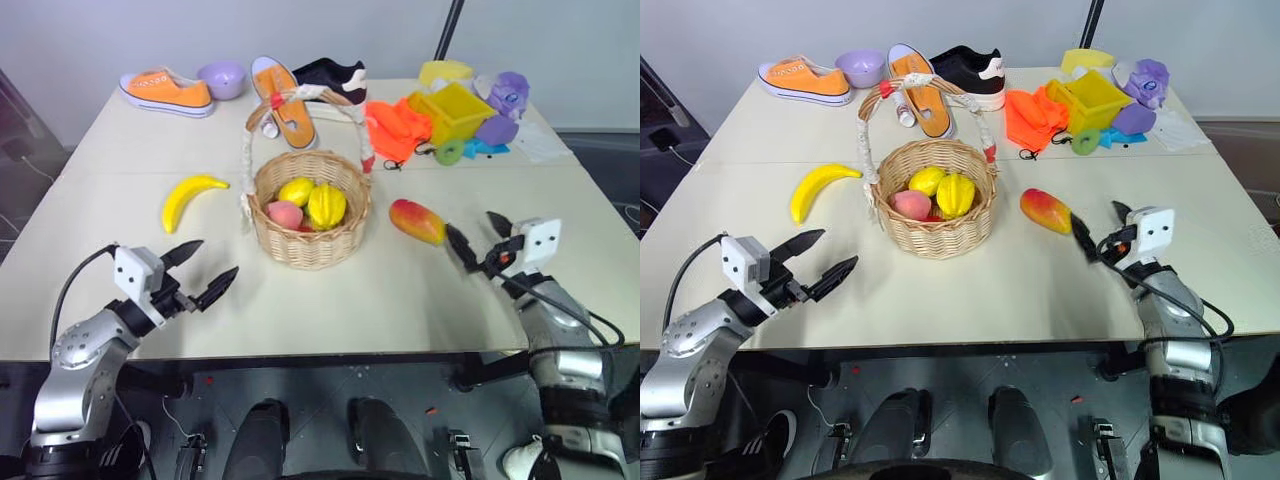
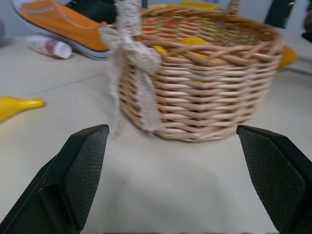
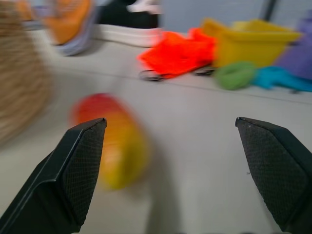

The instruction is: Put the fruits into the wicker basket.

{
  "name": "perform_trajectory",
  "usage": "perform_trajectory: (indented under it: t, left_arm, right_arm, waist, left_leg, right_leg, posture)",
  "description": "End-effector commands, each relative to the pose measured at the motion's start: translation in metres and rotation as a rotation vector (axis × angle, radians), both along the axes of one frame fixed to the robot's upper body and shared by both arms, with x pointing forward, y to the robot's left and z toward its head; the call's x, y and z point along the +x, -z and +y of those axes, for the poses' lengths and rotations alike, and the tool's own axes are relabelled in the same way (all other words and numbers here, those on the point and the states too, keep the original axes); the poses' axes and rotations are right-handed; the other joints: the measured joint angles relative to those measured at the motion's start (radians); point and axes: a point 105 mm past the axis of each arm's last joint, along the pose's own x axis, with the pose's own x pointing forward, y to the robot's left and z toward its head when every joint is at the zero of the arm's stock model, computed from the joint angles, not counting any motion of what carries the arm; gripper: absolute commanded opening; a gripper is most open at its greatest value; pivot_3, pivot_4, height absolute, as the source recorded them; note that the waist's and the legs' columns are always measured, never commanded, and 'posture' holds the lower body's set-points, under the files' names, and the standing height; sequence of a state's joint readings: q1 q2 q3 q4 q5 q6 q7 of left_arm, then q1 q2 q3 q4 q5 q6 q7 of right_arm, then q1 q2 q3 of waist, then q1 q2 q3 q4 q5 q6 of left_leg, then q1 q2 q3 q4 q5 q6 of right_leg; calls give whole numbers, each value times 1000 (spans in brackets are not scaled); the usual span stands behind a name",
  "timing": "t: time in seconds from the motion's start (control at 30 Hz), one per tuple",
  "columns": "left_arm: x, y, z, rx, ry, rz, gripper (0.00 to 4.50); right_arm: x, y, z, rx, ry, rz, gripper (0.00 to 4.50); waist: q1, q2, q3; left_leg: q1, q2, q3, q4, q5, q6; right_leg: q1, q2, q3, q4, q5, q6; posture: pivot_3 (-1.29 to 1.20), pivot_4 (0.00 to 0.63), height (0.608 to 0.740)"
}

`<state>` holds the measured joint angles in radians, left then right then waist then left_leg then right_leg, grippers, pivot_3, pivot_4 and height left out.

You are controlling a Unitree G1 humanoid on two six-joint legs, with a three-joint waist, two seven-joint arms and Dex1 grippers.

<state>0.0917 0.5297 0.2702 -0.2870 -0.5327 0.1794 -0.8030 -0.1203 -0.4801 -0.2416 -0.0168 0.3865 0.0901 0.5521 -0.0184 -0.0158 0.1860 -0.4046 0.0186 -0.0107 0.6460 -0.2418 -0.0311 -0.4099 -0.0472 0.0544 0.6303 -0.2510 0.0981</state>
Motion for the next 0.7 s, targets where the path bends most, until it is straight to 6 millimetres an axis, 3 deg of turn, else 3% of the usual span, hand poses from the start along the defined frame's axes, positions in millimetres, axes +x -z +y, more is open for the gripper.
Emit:
perform_trajectory:
  t: [0.03, 0.33, 0.57, 0.7]
  left_arm:
    - [-6, -23, 4, -5, 10, -100, 4500]
    - [-7, -25, -4, -39, 28, -113, 4500]
    - [-12, -31, -19, -29, 117, -106, 4500]
    - [-14, -34, -25, -22, 150, -106, 4500]
  right_arm:
    - [-12, -17, 17, -50, -73, -43, 4417]
    - [-5, -24, 29, -131, -93, -44, 4417]
    - [30, -40, 37, -217, -119, 55, 4417]
    - [48, -35, 38, -243, -113, 173, 4417]
  waist:
    - [1, 0, 0]
    - [2, 0, 0]
    - [-1, 0, 0]
    - [3, 0, 0]
  left_leg:
    - [0, 0, 0, 0, 0, 0]
    - [-1, 0, 1, 0, 0, 0]
    - [-1, -1, 1, 0, 0, 0]
    - [-1, -1, 1, 0, 0, 0]
  right_leg:
    - [0, 0, 0, 0, 0, 0]
    - [0, 0, 0, -1, 0, -1]
    - [-1, 0, 0, -1, 0, -1]
    - [-2, 0, 0, -1, 0, -1]
  posture:
    - [0, 150, 740]
    - [0, 150, 740]
    - [0, 150, 740]
    - [0, 150, 740]
